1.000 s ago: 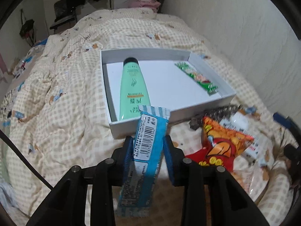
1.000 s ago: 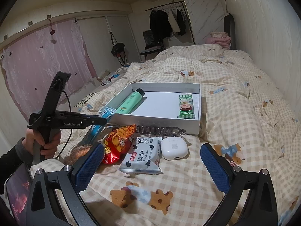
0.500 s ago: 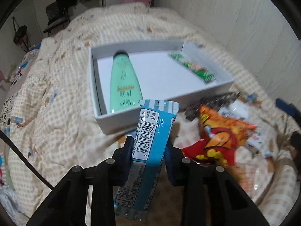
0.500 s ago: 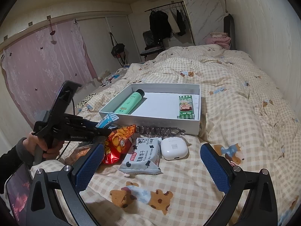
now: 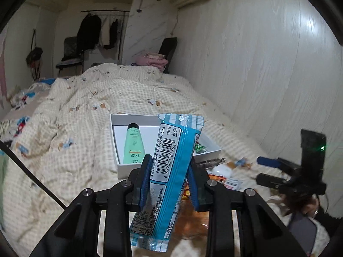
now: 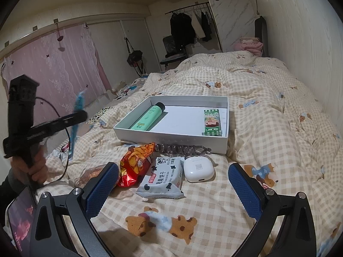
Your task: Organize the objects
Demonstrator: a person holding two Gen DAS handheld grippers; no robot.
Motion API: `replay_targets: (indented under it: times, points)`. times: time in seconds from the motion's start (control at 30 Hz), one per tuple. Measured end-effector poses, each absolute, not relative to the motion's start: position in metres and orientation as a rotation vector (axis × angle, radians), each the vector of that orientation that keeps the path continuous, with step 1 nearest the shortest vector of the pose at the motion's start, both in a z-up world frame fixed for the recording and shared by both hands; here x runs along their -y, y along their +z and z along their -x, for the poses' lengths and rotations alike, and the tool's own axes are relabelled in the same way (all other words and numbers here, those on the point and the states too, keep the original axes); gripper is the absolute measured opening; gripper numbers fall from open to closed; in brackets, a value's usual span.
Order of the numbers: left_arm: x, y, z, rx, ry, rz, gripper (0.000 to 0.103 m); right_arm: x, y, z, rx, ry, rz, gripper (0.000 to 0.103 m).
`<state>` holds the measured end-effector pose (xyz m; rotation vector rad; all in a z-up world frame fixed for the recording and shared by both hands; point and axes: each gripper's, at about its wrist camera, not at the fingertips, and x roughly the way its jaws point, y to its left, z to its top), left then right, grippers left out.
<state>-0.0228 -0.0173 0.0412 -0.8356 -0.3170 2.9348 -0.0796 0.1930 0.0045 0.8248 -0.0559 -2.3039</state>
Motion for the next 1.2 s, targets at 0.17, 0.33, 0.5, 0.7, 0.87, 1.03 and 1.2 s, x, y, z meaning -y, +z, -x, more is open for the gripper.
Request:
replay_targets:
  times: [0.17, 0.33, 0.5, 0.7, 0.87, 1.03, 1.2]
  points:
    - [0.016, 0.036, 0.013, 0.309, 2.989, 0.795, 0.034, -0.193, 0.004, 0.08, 0.056, -2.304, -0.824, 0.103]
    - [0.016, 0.015, 0.013, 0.392, 2.982, 0.839, 0.034, -0.192, 0.005, 0.079, 0.055, -2.307, -0.82, 0.103]
    - [0.011, 0.008, 0.009, 0.404, 2.935, 0.799, 0.034, -0.192, 0.005, 0.079, 0.056, -2.308, -0.82, 0.103]
    - [0.009, 0.001, 0.007, 0.385, 2.995, 0.822, 0.034, -0.192, 0.005, 0.079, 0.056, -2.308, -0.819, 0.103]
    - [0.006, -0.001, -0.004, 0.389, 3.017, 0.752, 0.035, -0.191, 0.005, 0.078, 0.057, -2.31, -0.811, 0.103]
    - [0.004, -0.005, -0.001, 0.366, 3.003, 0.796, 0.035, -0.191, 0.005, 0.078, 0.058, -2.311, -0.811, 0.103]
    - [0.007, -0.01, 0.003, 0.398, 2.99, 0.857, 0.035, -0.191, 0.005, 0.078, 0.059, -2.31, -0.811, 0.103]
